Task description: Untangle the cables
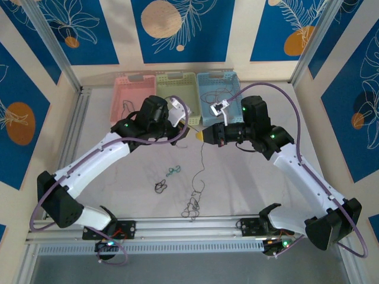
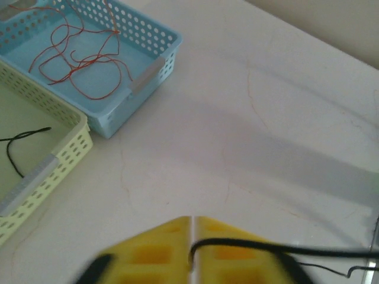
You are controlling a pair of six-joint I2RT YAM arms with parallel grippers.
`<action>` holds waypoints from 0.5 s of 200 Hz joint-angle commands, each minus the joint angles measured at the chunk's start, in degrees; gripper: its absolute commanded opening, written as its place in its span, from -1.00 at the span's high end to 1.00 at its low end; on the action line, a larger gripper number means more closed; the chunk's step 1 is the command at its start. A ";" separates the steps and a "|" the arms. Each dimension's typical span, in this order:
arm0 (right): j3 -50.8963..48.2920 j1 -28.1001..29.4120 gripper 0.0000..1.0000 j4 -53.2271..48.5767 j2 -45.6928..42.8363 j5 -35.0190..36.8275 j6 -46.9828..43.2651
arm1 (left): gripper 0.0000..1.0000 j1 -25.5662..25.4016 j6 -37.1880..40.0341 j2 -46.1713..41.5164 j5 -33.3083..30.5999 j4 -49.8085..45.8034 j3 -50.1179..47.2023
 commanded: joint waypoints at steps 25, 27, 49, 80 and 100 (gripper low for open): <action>1.39 0.45 1.00 -2.42 -0.49 0.19 -2.59 | 1.00 -0.48 -3.22 -6.75 -1.30 6.91 -2.98; 1.35 0.50 1.00 -2.50 -0.53 0.47 -2.70 | 1.00 -0.45 -3.37 -6.87 -1.60 6.56 -2.63; 1.31 0.75 1.00 -3.17 -0.96 2.31 -3.81 | 1.00 -0.48 -5.08 -8.57 -3.09 4.57 0.02; 0.57 1.48 0.96 -2.83 -1.48 5.12 -4.49 | 1.00 -0.45 -6.92 -11.14 -6.89 2.63 1.65; 0.00 2.86 0.70 -2.97 -1.51 10.32 -6.54 | 1.00 -0.52 -8.66 -11.57 -6.16 0.40 3.59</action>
